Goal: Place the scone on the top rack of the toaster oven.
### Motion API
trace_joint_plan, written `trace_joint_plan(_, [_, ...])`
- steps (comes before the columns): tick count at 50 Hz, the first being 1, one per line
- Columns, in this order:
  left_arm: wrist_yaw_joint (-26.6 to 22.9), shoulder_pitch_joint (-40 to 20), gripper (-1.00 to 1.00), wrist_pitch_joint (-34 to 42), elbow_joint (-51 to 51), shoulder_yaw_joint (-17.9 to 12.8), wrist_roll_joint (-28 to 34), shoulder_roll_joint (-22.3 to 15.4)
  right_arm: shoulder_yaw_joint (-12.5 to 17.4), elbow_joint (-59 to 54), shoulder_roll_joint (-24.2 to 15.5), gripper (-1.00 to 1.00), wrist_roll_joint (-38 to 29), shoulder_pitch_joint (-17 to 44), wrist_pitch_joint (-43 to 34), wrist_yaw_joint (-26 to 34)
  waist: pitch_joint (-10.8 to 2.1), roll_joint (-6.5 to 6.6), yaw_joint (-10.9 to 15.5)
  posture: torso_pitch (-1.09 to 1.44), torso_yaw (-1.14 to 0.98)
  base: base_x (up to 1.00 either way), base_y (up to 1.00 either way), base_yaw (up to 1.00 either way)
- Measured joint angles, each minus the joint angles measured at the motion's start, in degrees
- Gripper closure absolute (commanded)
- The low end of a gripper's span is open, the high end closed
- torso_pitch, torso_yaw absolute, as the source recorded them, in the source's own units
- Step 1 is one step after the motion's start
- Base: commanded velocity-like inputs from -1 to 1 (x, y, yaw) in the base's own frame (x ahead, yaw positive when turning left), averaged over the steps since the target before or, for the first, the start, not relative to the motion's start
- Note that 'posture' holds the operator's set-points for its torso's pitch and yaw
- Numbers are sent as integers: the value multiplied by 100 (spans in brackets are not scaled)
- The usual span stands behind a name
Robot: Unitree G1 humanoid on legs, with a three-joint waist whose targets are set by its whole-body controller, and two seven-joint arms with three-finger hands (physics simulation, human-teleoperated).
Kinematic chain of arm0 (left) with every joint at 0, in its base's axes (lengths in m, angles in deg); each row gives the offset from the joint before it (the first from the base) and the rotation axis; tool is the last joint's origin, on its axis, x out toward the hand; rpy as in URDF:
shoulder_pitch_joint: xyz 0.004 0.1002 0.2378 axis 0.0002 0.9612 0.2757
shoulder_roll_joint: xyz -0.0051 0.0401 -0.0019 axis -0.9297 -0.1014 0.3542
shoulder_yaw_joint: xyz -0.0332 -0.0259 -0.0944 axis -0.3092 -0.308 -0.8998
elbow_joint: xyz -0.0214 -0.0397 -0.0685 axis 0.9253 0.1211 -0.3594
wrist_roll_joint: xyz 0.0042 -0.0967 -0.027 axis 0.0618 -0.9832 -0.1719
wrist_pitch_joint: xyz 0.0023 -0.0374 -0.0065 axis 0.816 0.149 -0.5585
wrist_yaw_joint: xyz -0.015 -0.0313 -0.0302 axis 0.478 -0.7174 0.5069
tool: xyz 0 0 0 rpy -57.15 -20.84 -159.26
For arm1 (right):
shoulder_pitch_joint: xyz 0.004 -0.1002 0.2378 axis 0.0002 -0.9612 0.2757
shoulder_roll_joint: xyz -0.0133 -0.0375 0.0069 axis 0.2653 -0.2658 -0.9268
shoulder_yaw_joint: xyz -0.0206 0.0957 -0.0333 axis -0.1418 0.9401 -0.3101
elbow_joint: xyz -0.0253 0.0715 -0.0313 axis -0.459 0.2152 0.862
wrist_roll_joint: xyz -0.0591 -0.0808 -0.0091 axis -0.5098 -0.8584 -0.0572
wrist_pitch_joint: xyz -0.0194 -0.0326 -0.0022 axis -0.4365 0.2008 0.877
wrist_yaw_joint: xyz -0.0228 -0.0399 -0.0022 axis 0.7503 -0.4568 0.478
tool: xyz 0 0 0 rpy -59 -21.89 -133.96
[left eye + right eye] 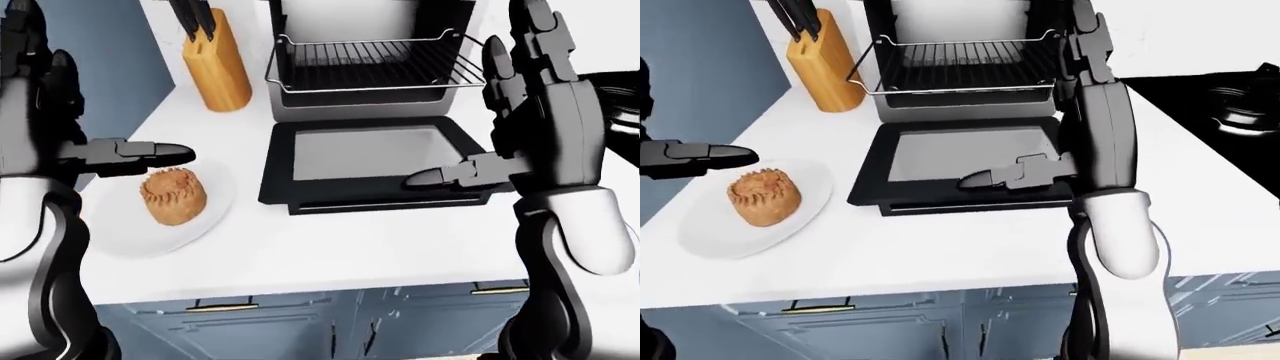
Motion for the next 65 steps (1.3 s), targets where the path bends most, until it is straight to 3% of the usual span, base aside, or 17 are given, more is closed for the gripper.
trace_joint_plan(3, [14,40,-100,-18,32,-41,55,7,-20,-2,84,-100,43,-82,-26,5,68,-153,20,0,0,0,0,0])
trace_joint_plan(7, [-27,57,-100,12,83,31,60,43,76,-50,51,-100,83,-74,-108,-43,42,-430,38,0,0,0,0,0])
trace_joint_plan(15, [-157,27,-100,-133,204,182,177,44,95,-18,14,-100,71,-80,-20,-150,-3,-295,61,0,0,0,0,0])
trace_joint_plan(22, [-454,-100,-100,-237,473,310,464,-81,133,80,-7,-100,107,-144,-47,-157,-35,-290,72,0,0,0,0,0])
trace_joint_plan(30, [-829,-5,-100,-330,796,500,859,107,236,139,-43,-100,166,-185,-41,-207,-53,-302,67,0,0,0,0,0])
trace_joint_plan(47, [-1251,278,-100,-259,625,420,1193,306,458,225,-192,-100,372,-270,-46,-343,-70,-319,60,0,0,0,0,0])
trace_joint_plan(65, [-1633,530,-100,-7,437,409,1499,347,432,149,-159,-100,390,-451,159,-432,-55,-327,55,0,0,0,0,0])
